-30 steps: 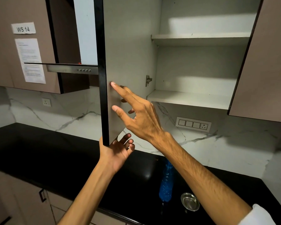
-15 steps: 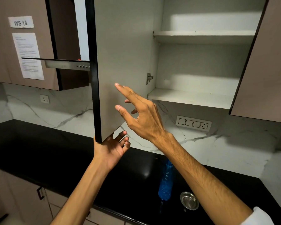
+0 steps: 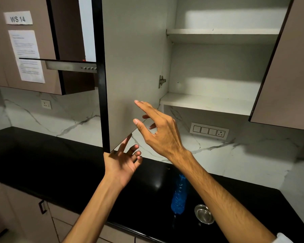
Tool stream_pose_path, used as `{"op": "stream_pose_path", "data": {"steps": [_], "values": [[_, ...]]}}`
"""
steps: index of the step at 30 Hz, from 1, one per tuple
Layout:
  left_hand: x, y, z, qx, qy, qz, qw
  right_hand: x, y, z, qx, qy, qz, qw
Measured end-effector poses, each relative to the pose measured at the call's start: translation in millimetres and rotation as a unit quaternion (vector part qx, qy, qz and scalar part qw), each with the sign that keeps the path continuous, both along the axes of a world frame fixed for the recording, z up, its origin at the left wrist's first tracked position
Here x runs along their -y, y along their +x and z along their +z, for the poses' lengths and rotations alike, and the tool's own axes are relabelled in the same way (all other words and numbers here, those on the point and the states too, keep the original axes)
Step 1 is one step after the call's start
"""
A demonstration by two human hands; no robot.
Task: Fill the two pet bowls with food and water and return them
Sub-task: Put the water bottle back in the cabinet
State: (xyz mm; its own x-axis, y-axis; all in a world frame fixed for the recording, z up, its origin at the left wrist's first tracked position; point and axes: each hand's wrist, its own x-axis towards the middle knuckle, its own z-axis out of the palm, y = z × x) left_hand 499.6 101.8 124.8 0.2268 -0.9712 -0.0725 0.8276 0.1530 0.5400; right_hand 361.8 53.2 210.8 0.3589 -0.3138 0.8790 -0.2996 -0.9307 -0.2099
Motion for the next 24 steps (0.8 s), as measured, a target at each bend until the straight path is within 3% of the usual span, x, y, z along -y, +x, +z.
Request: {"op": "stream_pose_path", "data": {"steps": [12, 24], "values": [[13.8, -39.7, -22.4, 0.119, 0.046, -0.056, 0.99, 15.4, -59.3, -51.7, 0.016, 0.061, -0.086, 0.994], [46.5, -82.8, -92.0, 0.316, 0.11, -0.055, 0.941, 52.3, -125.8, -132.9, 0.028, 0.19, -0.181, 0.965]]}}
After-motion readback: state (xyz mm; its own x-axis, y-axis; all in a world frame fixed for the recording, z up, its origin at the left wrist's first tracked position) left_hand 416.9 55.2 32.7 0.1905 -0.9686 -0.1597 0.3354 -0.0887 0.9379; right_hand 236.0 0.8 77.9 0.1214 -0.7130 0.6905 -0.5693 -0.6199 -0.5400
